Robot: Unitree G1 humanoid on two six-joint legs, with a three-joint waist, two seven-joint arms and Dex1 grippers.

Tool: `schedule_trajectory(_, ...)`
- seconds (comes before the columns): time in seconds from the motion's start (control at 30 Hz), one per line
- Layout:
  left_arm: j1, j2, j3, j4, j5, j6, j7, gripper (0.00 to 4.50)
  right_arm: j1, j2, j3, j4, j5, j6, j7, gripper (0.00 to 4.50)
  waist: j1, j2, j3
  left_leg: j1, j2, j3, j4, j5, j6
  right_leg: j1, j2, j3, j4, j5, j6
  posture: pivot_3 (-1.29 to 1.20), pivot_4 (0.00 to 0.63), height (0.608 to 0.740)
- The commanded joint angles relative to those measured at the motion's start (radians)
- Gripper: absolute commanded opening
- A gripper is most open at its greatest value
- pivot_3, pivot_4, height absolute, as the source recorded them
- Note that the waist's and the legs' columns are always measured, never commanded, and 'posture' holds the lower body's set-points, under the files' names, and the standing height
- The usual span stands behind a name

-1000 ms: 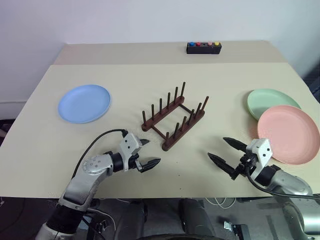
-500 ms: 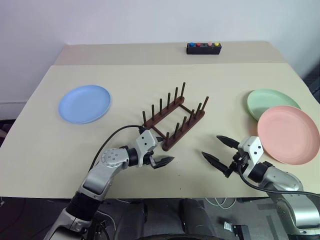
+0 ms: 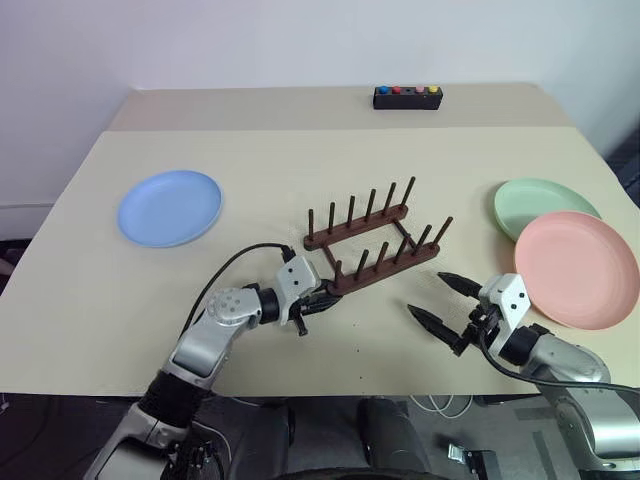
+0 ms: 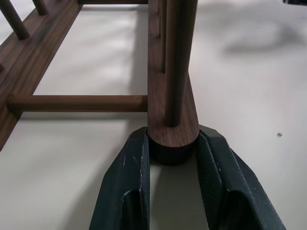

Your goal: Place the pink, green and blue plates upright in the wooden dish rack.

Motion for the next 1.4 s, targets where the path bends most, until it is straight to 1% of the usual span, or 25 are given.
schedule_trajectory(0.03,-0.079,0.000,-0.010,0.066,-0.010,-0.067,-0.097,0.76,0.010,-0.010,-0.035,-0.044,-0.010,-0.025,-0.013,4.50,-0.001,0.000,0.000,0.000,0.000,0.000,0.000,0.000,0.000,0.000,0.000,0.000,0.000,0.000,0.000,0.00,0.150,0.740)
schedule_trajectory(0.13,-0.181,-0.027,-0.026,0.205,0.005,-0.145,-0.166,0.76,0.029,-0.009,-0.048,-0.049,-0.014,-0.044,-0.014,4.50,0.001,-0.001,0.001,-0.001,0.000,0.000,0.000,0.000,0.000,0.000,0.000,0.000,0.000,0.000,0.000,0.00,0.150,0.740)
schedule_trajectory(0.3,-0.273,-0.077,-0.018,0.378,0.007,-0.224,-0.240,0.76,0.077,0.006,-0.055,-0.083,-0.015,-0.057,-0.028,4.50,-0.004,-0.001,0.001,-0.001,0.000,0.000,-0.001,-0.001,0.001,-0.001,0.000,0.000,-0.001,0.000,0.002,0.00,0.150,0.740)
schedule_trajectory(0.37,-0.301,-0.087,-0.015,0.438,0.017,-0.255,-0.261,0.76,0.096,0.012,-0.058,-0.098,-0.015,-0.060,-0.038,4.50,-0.004,-0.001,0.001,-0.002,0.000,0.000,-0.001,-0.001,0.002,-0.002,0.000,0.000,0.000,0.001,0.004,0.00,0.150,0.740)
schedule_trajectory(0.63,-0.378,-0.115,-0.004,0.619,0.035,-0.360,-0.308,0.76,0.143,0.023,-0.068,-0.130,-0.012,-0.067,-0.070,4.50,-0.003,-0.001,0.001,-0.003,0.000,0.000,0.000,-0.001,0.002,-0.002,0.000,0.000,0.000,0.001,0.004,0.00,0.150,0.740)
schedule_trajectory(0.7,-0.392,-0.119,0.003,0.647,0.036,-0.370,-0.315,1.78,0.143,0.024,-0.064,-0.130,-0.014,-0.067,-0.078,4.50,-0.003,-0.002,0.001,-0.003,0.000,0.000,0.000,-0.001,0.002,-0.002,0.000,0.000,0.000,0.001,0.005,0.00,0.150,0.740)
schedule_trajectory(0.8,-0.405,-0.124,0.017,0.678,0.042,-0.383,-0.312,3.01,0.144,0.025,-0.060,-0.130,-0.016,-0.068,-0.084,4.50,-0.003,-0.002,0.001,-0.003,0.000,0.000,0.000,-0.001,0.002,-0.002,0.000,0.000,0.000,0.001,0.005,0.00,0.150,0.740)
schedule_trajectory(0.83,-0.405,-0.125,0.020,0.681,0.045,-0.389,-0.308,3.57,0.146,0.025,-0.061,-0.130,-0.015,-0.069,-0.084,4.50,-0.003,-0.002,0.001,-0.003,0.000,0.000,-0.001,-0.001,0.002,-0.002,0.000,0.000,0.000,0.001,0.005,0.00,0.150,0.740)
schedule_trajectory(0.9,-0.403,-0.123,0.029,0.684,0.051,-0.396,-0.290,4.45,0.147,0.023,-0.062,-0.129,-0.015,-0.069,-0.086,4.50,-0.003,-0.002,0.001,-0.003,0.000,0.000,-0.001,-0.001,0.002,-0.003,0.000,0.000,0.000,0.001,0.005,0.00,0.150,0.740)
schedule_trajectory(1.03,-0.366,-0.096,0.066,0.625,0.032,-0.360,-0.267,4.45,0.141,0.018,-0.067,-0.125,-0.016,-0.044,-0.101,4.50,-0.005,-0.002,0.001,-0.003,0.000,0.000,-0.001,-0.001,0.002,-0.002,0.000,0.000,0.000,0.001,0.005,0.00,0.150,0.740)
schedule_trajectory(1.1,-0.320,-0.080,0.094,0.545,0.007,-0.319,-0.253,3.85,0.136,0.014,-0.076,-0.120,-0.006,-0.028,-0.106,4.50,-0.008,-0.001,0.001,-0.003,0.000,0.000,-0.001,-0.001,0.002,-0.003,0.000,0.000,0.000,0.001,0.005,0.00,0.150,0.740)
schedule_trajectory(1.13,-0.290,-0.066,0.102,0.494,-0.003,-0.299,-0.253,3.59,0.135,0.012,-0.080,-0.118,-0.001,-0.022,-0.105,3.97,-0.008,-0.001,0.001,-0.003,0.000,0.000,-0.001,-0.001,0.002,-0.003,0.000,0.000,0.000,0.001,0.005,0.00,0.150,0.740)
schedule_trajectory(1.17,-0.268,-0.058,0.105,0.454,-0.008,-0.283,-0.254,3.13,0.137,0.010,-0.083,-0.118,0.003,-0.019,-0.103,3.70,-0.007,-0.001,0.001,-0.003,0.000,0.000,-0.001,-0.001,0.002,-0.003,0.000,0.000,0.000,0.001,0.005,0.00,0.150,0.740)
schedule_trajectory(1.2,-0.232,-0.046,0.104,0.403,-0.007,-0.261,-0.250,2.68,0.136,0.004,-0.084,-0.112,-0.001,-0.014,-0.101,3.27,-0.006,-0.001,0.001,-0.003,0.000,0.000,-0.001,-0.001,0.002,-0.003,0.000,0.000,0.000,0.001,0.005,0.00,0.150,0.740)
schedule_trajectory(1.23,-0.208,-0.038,0.102,0.366,-0.005,-0.243,-0.245,2.15,0.135,0.001,-0.086,-0.108,-0.003,-0.011,-0.099,2.78,-0.006,-0.001,0.001,-0.003,0.000,0.000,-0.001,-0.001,0.002,-0.003,0.000,0.000,0.000,0.001,0.005,0.00,0.150,0.740)
schedule_trajectory(1.27,-0.181,-0.030,0.099,0.321,-0.009,-0.218,-0.242,1.74,0.130,-0.002,-0.086,-0.101,-0.007,-0.006,-0.100,2.32,-0.005,-0.001,0.001,-0.003,0.000,0.000,-0.001,-0.001,0.002,-0.003,0.000,0.000,0.000,0.001,0.005,0.00,0.150,0.740)
schedule_trajectory(1.33,-0.127,-0.017,0.086,0.224,-0.025,-0.164,-0.253,0.75,0.114,-0.013,-0.083,-0.078,-0.025,0.007,-0.104,1.33,-0.002,-0.001,0.001,-0.003,0.000,0.000,-0.001,-0.001,0.002,-0.003,0.000,0.000,0.000,0.001,0.005,0.00,0.150,0.740)
schedule_trajectory(1.37,-0.109,-0.015,0.080,0.189,-0.028,-0.143,-0.253,0.19,0.107,-0.015,-0.083,-0.069,-0.029,0.008,-0.103,0.75,-0.001,-0.001,0.001,-0.003,0.000,-0.001,-0.001,-0.001,0.002,-0.002,0.000,0.000,0.000,0.001,0.004,0.00,0.150,0.740)
schedule_trajectory(1.4,-0.094,-0.016,0.071,0.154,-0.028,-0.120,-0.249,0.00,0.095,-0.017,-0.082,-0.058,-0.036,0.011,-0.105,0.35,-0.001,-0.001,0.001,-0.003,0.000,0.000,0.000,-0.001,0.002,-0.002,0.000,0.000,0.000,0.000,0.002,0.00,0.150,0.740)
